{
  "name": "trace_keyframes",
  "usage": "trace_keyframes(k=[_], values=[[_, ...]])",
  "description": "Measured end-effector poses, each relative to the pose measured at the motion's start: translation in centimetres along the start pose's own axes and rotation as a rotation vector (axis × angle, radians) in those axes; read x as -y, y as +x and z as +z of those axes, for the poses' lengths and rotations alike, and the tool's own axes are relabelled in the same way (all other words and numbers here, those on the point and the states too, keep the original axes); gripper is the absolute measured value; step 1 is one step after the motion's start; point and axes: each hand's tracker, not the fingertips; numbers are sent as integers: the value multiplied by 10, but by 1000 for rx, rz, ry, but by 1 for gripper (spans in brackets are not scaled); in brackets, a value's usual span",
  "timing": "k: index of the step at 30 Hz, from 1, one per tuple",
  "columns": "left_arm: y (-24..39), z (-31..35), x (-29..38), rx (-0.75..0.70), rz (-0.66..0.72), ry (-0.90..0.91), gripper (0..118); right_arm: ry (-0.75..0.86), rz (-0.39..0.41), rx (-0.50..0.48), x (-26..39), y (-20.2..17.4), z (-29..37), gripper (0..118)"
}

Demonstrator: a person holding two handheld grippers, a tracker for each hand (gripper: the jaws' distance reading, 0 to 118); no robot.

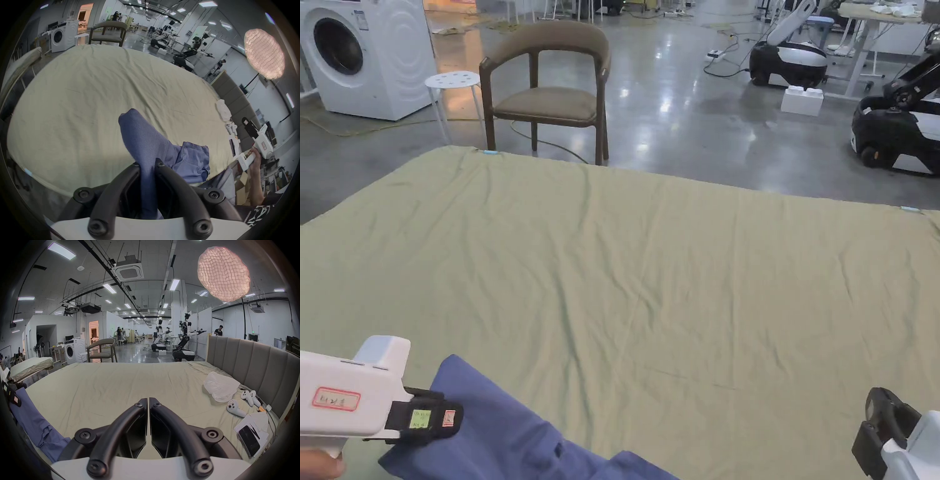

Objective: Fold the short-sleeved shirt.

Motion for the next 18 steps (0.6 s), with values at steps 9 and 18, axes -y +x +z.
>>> trace_keyframes(k=[9, 18], values=[[83, -29, 14, -11, -142, -61, 7, -8, -19, -10, 6, 1, -1, 1], [170, -94, 36, 60, -233, -151, 7, -16, -33, 6, 11, 13, 4, 1]])
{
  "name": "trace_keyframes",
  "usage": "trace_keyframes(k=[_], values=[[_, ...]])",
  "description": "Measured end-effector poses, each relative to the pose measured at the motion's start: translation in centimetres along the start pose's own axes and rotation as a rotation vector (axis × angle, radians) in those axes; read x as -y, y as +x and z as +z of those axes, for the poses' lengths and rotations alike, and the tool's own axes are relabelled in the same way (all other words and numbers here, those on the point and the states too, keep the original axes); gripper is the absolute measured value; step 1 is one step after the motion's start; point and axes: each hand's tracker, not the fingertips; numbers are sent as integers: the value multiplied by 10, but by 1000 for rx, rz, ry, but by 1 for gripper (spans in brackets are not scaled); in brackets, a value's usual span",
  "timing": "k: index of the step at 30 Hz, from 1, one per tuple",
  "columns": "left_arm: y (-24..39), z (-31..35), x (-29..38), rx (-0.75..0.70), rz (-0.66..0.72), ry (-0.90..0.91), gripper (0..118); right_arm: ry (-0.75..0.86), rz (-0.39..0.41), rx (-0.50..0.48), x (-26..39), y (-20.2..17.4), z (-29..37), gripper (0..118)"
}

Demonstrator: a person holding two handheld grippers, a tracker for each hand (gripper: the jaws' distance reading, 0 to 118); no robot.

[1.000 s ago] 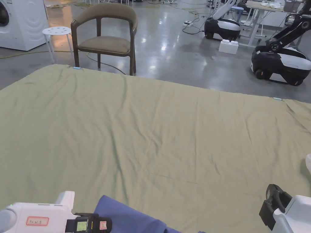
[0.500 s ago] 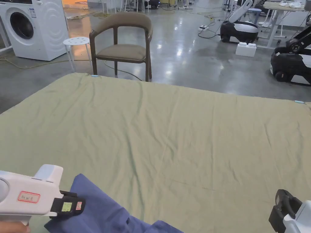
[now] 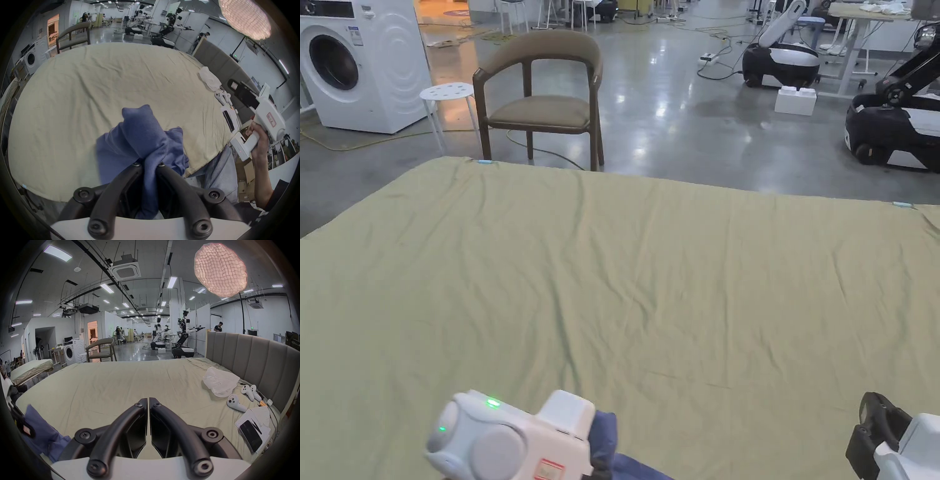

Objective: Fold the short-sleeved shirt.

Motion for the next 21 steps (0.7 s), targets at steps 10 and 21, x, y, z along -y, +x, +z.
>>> trace_keyframes(k=[10, 21], values=[[52, -89, 6, -53, -6, -100, 7, -24, -18, 30, 8, 14, 4, 1], [34, -65, 7, 184, 141, -25, 57, -40, -23, 39, 12, 18, 3, 1]])
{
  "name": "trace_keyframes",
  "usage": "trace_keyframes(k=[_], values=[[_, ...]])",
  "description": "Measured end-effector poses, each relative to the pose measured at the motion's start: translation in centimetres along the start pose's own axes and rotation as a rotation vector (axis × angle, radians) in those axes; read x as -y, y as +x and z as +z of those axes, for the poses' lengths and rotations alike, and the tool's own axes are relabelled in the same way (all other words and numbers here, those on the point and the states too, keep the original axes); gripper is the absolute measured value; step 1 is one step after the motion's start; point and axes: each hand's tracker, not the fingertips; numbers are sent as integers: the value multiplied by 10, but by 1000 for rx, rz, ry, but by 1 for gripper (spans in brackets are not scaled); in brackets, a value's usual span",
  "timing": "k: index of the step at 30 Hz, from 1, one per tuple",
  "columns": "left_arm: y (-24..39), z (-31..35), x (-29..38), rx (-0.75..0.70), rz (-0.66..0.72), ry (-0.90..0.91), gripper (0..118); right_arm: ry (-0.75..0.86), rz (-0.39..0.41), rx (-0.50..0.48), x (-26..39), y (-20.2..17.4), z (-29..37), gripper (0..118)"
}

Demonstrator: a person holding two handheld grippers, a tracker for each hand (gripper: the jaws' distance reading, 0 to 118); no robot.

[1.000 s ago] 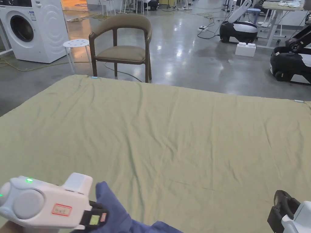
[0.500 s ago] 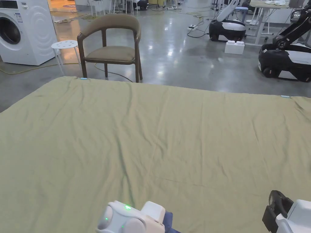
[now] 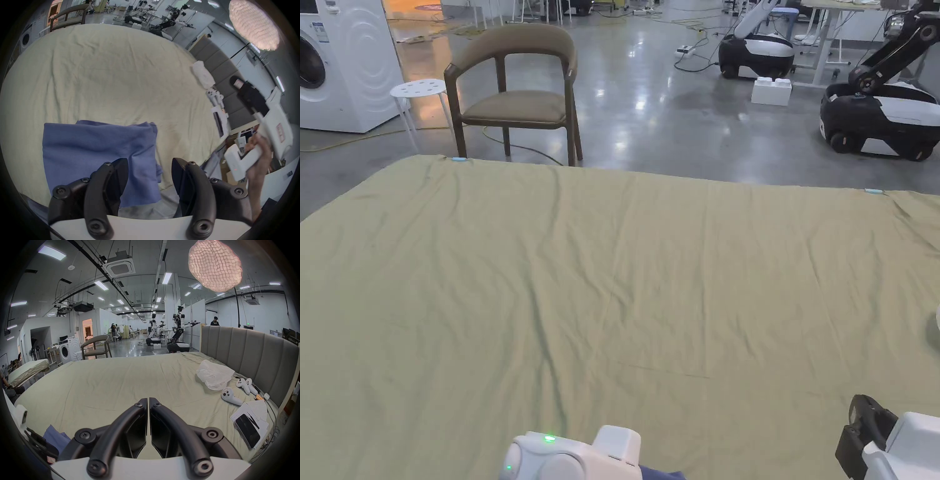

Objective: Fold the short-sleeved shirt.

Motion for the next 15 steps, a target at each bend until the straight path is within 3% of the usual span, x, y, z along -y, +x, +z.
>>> trace_keyframes(k=[2, 4, 5, 7, 10, 15], values=[[-8, 5, 0, 8, 15, 31, 49, 1, 0, 1, 0, 1, 0, 1], [-15, 1, 1, -12, 29, 52, 24, 1, 3, 2, 0, 1, 1, 1], [-19, -4, 1, -35, 43, 37, 17, 0, 5, 2, 0, 1, 1, 1], [-24, -19, 6, -63, 47, 0, 15, -2, 8, 2, 0, 0, 1, 1], [-26, -43, 18, 9, 67, -79, 11, -7, 11, 3, 2, 0, 2, 1], [-25, -65, 35, -11, 61, -50, 11, -13, 14, 7, 5, 1, 2, 1]])
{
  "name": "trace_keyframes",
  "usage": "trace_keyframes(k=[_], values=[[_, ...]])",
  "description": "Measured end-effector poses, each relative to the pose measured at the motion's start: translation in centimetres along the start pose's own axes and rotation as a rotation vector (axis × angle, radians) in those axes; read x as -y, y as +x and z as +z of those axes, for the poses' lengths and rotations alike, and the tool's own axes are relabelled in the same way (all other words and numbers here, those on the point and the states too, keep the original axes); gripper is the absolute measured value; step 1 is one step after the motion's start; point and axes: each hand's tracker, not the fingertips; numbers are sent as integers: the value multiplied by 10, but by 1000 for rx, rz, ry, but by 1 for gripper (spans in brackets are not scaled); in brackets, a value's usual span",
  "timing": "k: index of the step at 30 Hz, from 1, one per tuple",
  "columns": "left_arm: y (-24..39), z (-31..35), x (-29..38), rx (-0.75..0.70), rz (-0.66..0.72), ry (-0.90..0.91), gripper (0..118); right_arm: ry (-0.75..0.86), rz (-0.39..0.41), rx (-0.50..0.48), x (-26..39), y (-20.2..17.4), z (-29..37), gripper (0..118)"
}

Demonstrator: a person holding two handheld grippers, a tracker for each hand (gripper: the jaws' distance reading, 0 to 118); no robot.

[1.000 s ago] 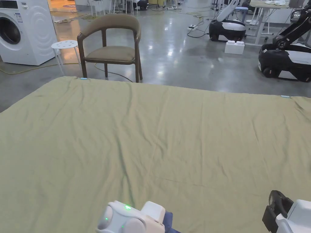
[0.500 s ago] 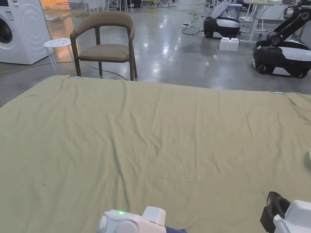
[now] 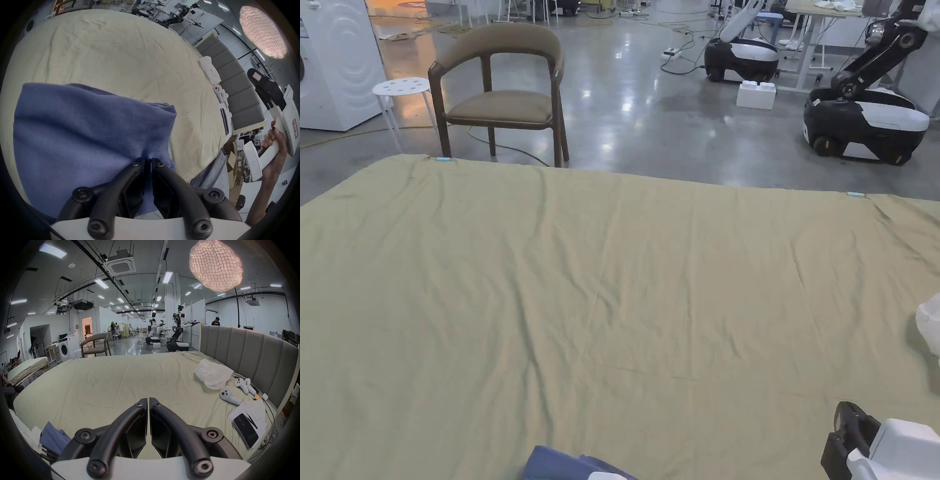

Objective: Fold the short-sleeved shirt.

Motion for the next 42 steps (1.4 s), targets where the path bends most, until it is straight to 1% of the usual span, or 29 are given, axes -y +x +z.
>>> trace_keyframes(k=[4, 9, 12, 15, 17, 20, 25, 27, 30, 37, 39, 42], values=[[1, -1, 4, 9, -22, 44, 10, 3, 4, -1, -1, -2, 1, 1], [3, 26, -2, 42, -89, 84, 10, 31, 13, -5, -8, -7, 3, 1], [2, 57, -16, 30, -143, 228, 10, 53, 21, -6, -16, -12, 4, 1], [-1, 92, -31, -65, -201, 431, 10, 79, 27, -8, -24, -19, 2, 1], [-2, 114, -39, -177, -247, 607, 10, 100, 35, -13, -31, -26, 0, 1], [-5, 141, -49, -304, -281, 810, 10, 135, 53, -19, -40, -36, -3, 1], [-12, 174, -55, -468, -261, 1086, 10, 187, 56, -17, -57, -49, -3, 1], [-14, 181, -53, -532, -258, 1165, 10, 217, 51, -14, -62, -52, -1, 1], [-18, 186, -50, -592, -259, 1219, 10, 248, 52, -6, -71, -55, 2, 1], [-33, 197, -43, -615, -242, 1205, 10, 273, 73, 2, -78, -56, 11, 1], [-40, 199, -39, -610, -233, 1186, 10, 248, 73, -20, -69, -60, 18, 1], [-53, 198, -29, -604, -219, 1144, 10, 146, 102, -110, -40, -75, 29, 1]])
